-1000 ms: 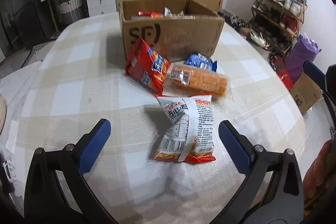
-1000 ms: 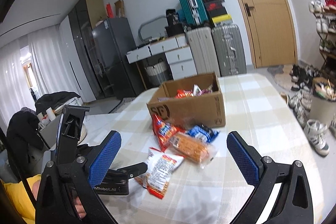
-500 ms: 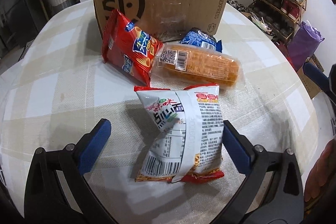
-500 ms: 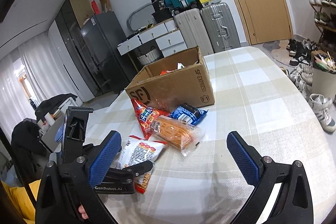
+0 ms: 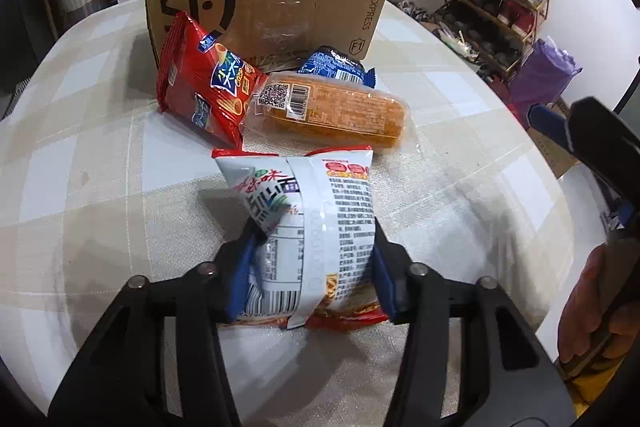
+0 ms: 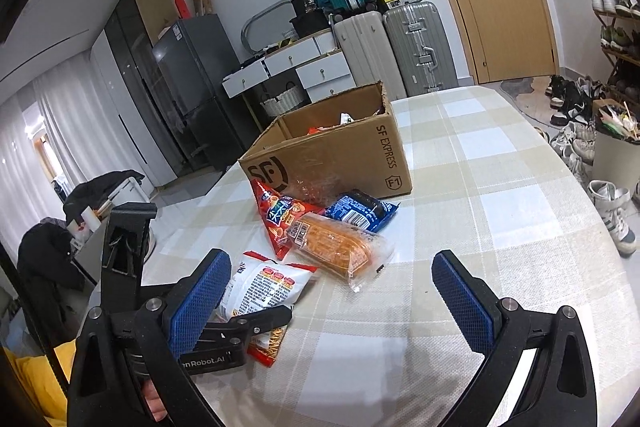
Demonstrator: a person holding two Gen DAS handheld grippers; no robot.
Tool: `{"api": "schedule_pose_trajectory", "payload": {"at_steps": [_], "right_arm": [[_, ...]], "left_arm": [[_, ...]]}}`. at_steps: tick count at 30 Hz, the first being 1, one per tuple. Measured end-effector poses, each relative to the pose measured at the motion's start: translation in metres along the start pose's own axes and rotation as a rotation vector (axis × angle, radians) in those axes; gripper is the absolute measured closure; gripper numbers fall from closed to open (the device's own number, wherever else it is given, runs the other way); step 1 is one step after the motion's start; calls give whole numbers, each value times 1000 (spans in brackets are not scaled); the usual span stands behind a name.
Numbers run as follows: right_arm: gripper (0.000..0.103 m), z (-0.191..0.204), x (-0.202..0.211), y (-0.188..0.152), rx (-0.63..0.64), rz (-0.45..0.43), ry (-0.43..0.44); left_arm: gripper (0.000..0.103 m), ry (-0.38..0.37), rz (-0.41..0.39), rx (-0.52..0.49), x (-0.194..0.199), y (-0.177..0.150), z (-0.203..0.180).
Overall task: Organize snacks
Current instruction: 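Grasp the white chip bag with the left gripper while the right gripper grasps the bread roll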
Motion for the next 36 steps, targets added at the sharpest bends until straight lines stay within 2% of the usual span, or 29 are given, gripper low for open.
{"api": "schedule_pose_trajectory", "payload": {"at_steps": [3,6,11,17,21,26,36], "right_arm": [[1,5,2,1,14,0,-6],[1,10,3,2,31,0,-16],[1,15,8,7,63,-6,-29],[1,17,13,14,70,-13,-43],[1,21,9,13,90,6,-13],[1,28,-11,7,174,56,23],[1,27,-101,-5,396,227,73]], "left_arm": [[60,-16,-11,35,4,4,7],[60,-25,-78,33,28,10,9],[60,-36,-145,58,62,17,22],[60,-38,-177,97,83,13,38],[60,-43,-197,115,109,6,46],[60,-40,-219,123,122,4,52],[60,-12,-193,161,110,2,66]]}}
Point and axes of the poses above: each gripper's, at about its wrist camera, not at the fingertips, and x roughly against the way its jaws point, z to its left, y to its top, the point moved 1 cm from there along -x, roughly the way its jaws point, and after that the axes turned 14 degrees about -z, right-handed, at the moved point
